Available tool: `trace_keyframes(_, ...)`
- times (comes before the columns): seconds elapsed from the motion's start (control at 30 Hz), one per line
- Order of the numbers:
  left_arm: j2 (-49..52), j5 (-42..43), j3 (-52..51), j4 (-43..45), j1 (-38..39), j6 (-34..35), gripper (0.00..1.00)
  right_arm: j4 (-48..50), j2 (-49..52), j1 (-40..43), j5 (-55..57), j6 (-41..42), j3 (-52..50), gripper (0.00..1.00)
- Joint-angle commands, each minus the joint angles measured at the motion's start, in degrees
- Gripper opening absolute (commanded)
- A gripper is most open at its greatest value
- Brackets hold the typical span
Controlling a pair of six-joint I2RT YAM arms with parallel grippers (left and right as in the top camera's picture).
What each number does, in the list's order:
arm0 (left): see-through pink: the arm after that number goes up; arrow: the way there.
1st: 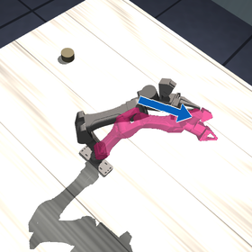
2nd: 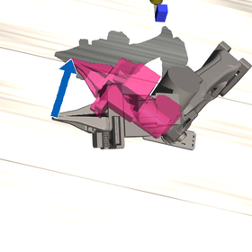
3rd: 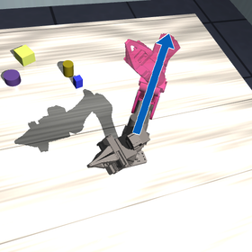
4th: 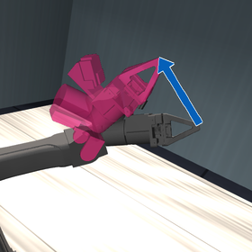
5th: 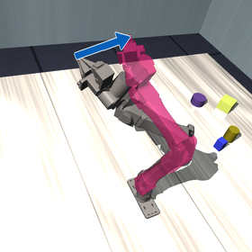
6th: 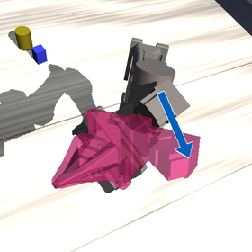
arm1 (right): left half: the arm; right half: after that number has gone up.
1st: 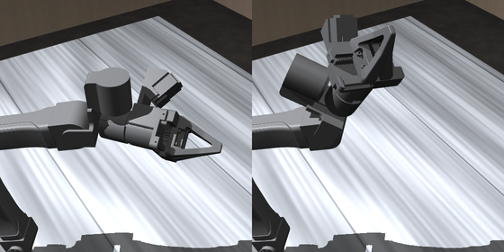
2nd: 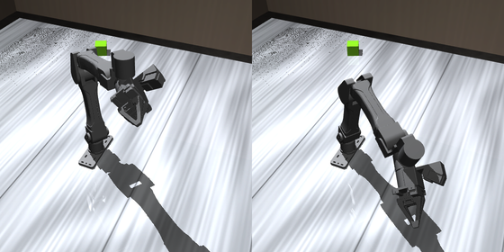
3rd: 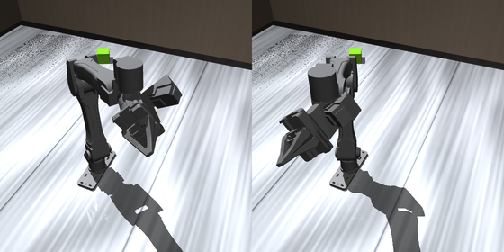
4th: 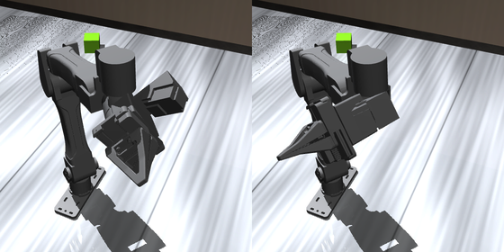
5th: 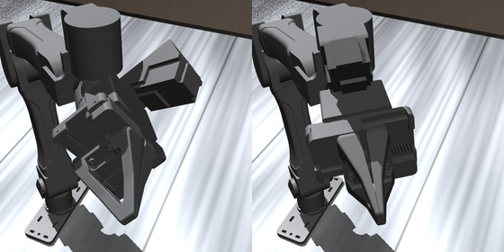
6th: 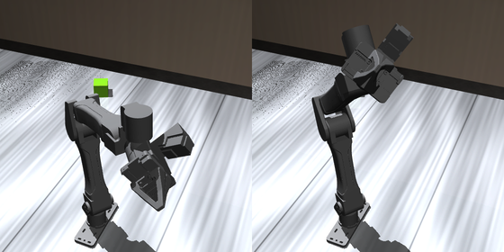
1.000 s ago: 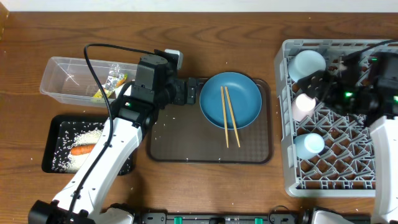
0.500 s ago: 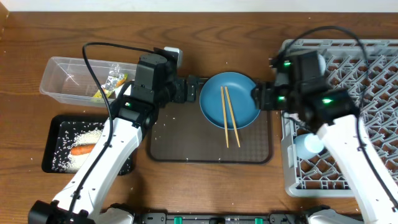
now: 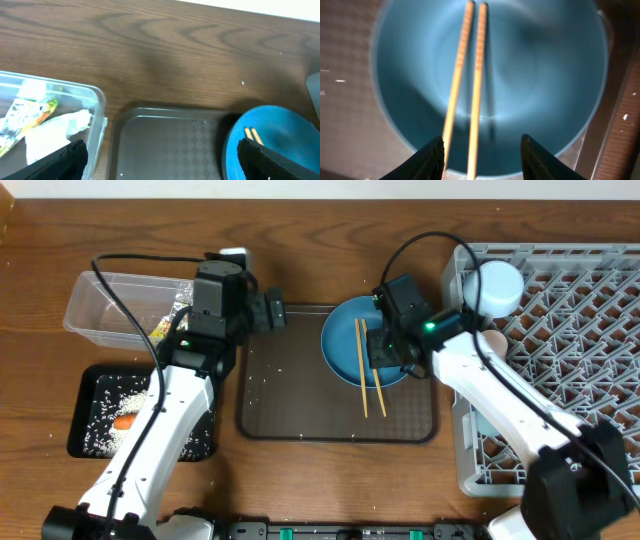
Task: Sort waste into correct bins and load items into the dishwasher rack
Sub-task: 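Reach the right gripper to the chopsticks on the blue plate and grasp one, then carry the chopstick with the right gripper to the rack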
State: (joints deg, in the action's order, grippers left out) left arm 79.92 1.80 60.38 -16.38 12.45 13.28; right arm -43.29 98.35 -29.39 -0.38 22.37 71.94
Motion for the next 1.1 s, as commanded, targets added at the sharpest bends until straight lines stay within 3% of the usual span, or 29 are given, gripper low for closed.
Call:
trace_keyframes(0.0,-0.46,-1.01,-0.07,-0.04,-0.22,1.86,0.98,0.28,2.54,-0.33,0.61,0.79,0.24,0.49)
trace_keyframes(0.43,-0.46,-1.01,-0.04,-0.04,-0.22,1.84,0.98,1.11,9.25,-1.79,-1.60,0.79,0.24,0.45)
trace_keyframes(0.5,-0.46,-1.01,-0.07,-0.04,-0.22,1.86,0.98,1.29,9.46,-2.19,-1.57,0.79,0.24,0.40)
trace_keyframes(0.67,-0.46,-1.01,-0.07,-0.04,-0.22,1.84,0.98,1.40,9.46,-2.47,-1.33,0.76,0.24,0.14)
trace_keyframes(0.8,-0.46,-1.01,-0.07,-0.02,-0.22,1.84,0.98,1.40,9.46,-2.47,-1.33,0.76,0.24,0.01)
trace_keyframes(1.07,-0.46,-1.01,-0.04,-0.02,-0.22,1.84,0.98,1.31,8.87,-2.40,-1.33,0.72,0.33,0.01)
